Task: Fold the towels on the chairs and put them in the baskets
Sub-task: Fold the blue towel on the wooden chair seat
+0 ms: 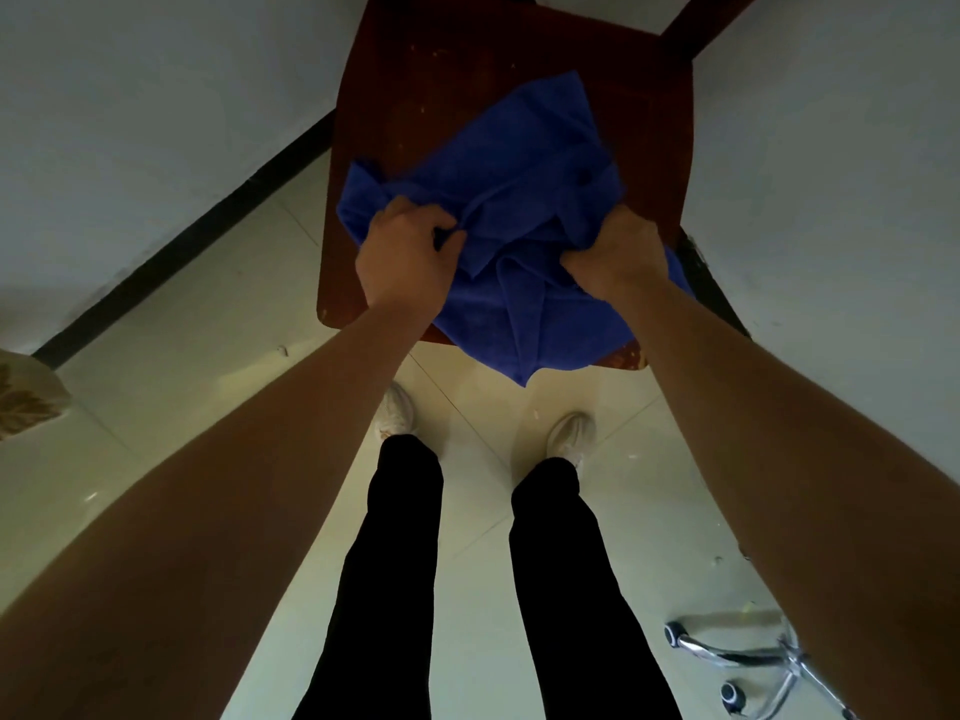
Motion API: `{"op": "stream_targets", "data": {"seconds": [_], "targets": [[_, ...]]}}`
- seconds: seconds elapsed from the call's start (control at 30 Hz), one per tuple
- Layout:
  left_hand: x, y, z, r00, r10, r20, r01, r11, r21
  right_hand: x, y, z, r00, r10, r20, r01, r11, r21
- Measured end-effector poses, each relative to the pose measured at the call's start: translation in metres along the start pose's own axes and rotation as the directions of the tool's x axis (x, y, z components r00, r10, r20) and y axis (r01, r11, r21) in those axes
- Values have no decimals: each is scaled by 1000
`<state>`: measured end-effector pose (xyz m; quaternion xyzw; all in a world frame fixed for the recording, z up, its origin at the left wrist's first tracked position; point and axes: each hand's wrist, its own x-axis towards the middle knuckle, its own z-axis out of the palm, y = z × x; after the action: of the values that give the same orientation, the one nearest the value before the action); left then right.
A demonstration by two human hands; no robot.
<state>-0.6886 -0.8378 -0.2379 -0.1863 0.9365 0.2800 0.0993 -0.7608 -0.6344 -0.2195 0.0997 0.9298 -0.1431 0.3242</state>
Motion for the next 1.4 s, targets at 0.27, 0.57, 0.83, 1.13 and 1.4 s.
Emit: {"op": "stream_targets", "data": {"seconds": [0.27,0.57,0.83,1.13,1.4], "targets": [[-17,17,-72,919,-192,-344,35,910,-414,-44,-1,-55,962,-12,-273,174,798,577],[-30,104,-268,857,-216,-468,-86,835,-543,-157,-39,-221,941,-159,-298,331,612,718],[-75,202,-429,812,-129,-569,-261,792,-553,-261,-59,-351,645,-82,-759,622,634,460],[-127,261,-497,878,10,-478,-362,666,-652,-321,-47,-422,507,49,-861,503,794,341],[-127,289,-532,698,41,-715,-525,708,-472,-362,-55,-457,445,165,-880,772,427,470]]}}
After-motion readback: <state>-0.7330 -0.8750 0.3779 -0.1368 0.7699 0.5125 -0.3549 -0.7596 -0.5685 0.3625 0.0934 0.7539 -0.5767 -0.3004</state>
